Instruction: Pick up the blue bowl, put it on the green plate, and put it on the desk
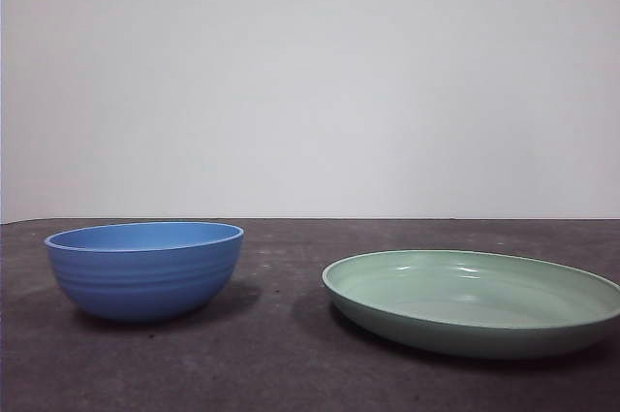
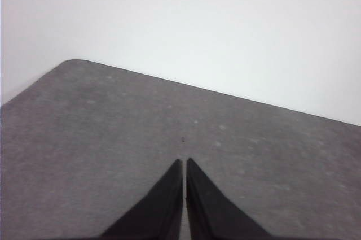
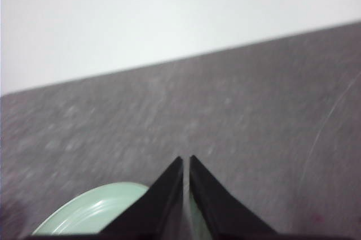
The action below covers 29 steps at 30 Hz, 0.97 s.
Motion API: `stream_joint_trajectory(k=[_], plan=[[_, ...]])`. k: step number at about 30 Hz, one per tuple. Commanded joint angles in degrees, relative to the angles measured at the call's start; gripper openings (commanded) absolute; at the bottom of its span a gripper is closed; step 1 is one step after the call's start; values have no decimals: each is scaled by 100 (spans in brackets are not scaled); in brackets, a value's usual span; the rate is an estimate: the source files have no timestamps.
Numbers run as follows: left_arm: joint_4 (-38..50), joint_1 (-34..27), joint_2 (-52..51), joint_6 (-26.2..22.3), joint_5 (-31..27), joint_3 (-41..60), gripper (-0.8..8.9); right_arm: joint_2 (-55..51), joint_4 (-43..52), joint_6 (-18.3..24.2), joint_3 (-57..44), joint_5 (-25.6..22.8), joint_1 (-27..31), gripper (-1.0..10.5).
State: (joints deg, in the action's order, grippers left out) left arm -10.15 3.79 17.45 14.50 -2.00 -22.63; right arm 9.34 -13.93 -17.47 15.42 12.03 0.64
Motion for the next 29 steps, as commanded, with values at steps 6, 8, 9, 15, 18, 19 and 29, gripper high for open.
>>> stream_joint_trajectory(k=[6,8,9,15,18,19,29], plan=[[-601,151,1405,13,719,-1703,11,1423,-505,-55,1506,955,-13,15],[-719,186,1766,13,1141,-2094,11,1851,-750,-50,1965,1296,-13,15],[-802,205,1926,13,1368,-2275,11,2031,-868,-48,2157,1425,-13,15],[-1410,402,2756,-39,2487,-3158,11,3123,-1646,214,3309,2210,-13,15],[-1810,511,3102,-173,2911,-3449,11,3615,-1989,361,3753,2706,-15,15],[-1926,540,3189,-216,2981,-3517,11,3738,-2076,393,3845,2879,-15,16],[-2376,669,3427,-223,3228,-3591,29,4148,-2424,656,4068,3571,-13,16]])
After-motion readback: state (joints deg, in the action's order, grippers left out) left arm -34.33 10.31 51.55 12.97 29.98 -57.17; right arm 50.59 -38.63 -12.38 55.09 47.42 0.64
